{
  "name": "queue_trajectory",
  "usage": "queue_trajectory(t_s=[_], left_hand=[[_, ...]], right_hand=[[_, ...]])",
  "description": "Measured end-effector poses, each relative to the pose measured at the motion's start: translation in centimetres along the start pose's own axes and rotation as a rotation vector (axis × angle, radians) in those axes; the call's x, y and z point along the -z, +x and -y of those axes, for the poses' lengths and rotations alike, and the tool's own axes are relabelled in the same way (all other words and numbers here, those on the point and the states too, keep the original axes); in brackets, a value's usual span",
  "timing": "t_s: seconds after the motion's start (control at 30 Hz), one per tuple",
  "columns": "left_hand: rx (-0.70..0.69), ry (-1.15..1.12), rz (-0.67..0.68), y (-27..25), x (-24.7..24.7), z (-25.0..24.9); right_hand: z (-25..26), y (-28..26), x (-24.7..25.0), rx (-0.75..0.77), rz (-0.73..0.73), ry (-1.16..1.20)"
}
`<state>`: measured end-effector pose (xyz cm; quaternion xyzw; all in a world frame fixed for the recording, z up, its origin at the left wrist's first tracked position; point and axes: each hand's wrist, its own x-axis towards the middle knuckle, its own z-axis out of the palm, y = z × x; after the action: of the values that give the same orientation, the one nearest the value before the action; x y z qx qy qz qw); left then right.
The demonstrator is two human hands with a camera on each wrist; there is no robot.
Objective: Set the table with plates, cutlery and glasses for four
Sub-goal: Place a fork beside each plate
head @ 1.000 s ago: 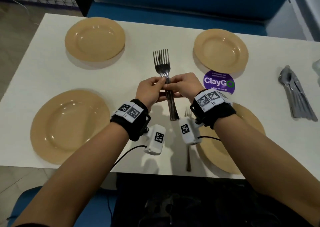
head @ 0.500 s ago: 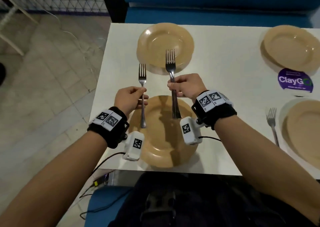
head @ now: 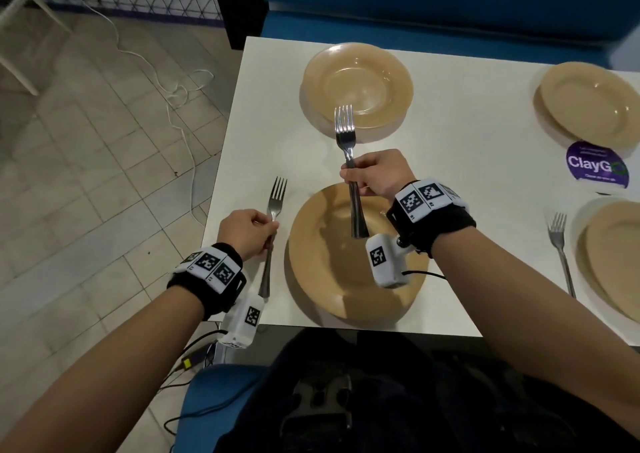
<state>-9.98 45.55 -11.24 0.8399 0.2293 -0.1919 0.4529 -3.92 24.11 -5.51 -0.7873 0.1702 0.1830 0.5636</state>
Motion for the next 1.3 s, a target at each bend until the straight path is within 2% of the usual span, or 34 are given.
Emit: queue_trajectory(t_s=[0.13,0.4,0.67,1.3], left_hand=[[-0.011,0.049,-0.011,-0.5,-0.3,0.0],[0.006,-0.038,-0.011,-1.6,-0.2,-0.3],[0.026,-0.032,-0.011,-2.3,-0.3,0.6],[0.021,-0.033,0.003,-1.1,0.1,0.4]], right_hand=[[-0.2,0.0,0.0,0.006,0.000,-0.008],[-0.4,-0.4,0.3,0.027,0.013,-0.016],[-0.7,-0.4,-0.4,0.023,0.048,-0.014],[-1.1,-0.2,-0.6,0.000,0.044,-0.031]])
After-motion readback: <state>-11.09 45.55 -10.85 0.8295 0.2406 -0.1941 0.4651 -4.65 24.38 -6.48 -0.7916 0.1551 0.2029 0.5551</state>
